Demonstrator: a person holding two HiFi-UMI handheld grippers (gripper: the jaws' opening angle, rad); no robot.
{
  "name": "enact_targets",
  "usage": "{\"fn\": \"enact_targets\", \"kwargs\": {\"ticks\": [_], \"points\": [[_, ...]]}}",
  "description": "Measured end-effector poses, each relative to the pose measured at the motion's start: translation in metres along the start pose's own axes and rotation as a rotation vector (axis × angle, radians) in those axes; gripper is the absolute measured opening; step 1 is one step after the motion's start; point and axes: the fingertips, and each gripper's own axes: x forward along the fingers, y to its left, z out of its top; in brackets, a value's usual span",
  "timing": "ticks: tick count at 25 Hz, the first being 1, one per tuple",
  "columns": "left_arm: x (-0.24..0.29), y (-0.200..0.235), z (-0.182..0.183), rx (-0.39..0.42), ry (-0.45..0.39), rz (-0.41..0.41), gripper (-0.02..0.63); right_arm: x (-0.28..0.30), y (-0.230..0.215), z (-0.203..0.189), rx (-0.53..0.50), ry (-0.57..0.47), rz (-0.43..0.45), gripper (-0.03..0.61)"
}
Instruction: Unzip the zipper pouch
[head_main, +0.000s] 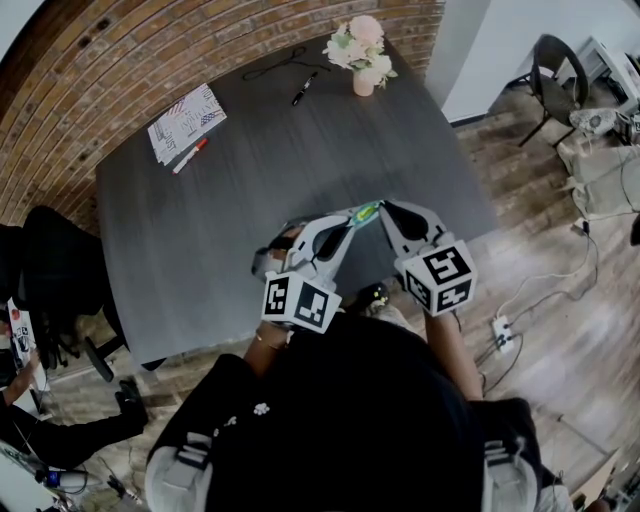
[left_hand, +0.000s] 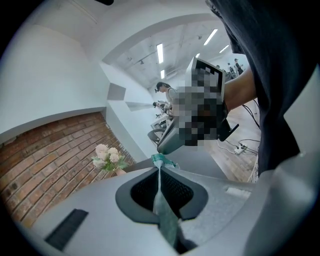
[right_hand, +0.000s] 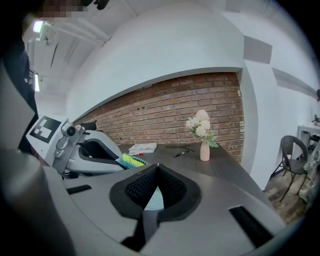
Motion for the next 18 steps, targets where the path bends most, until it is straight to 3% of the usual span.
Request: {"fn": "enact_targets", "kwargs": {"ticks": [18], "points": [[-0.006,-0.001,0.004,-0.063,-0.044,-0.010,0.007,-0.006,-0.011,-0.006,-0.013,0.024,-0.037,0.002]]}}
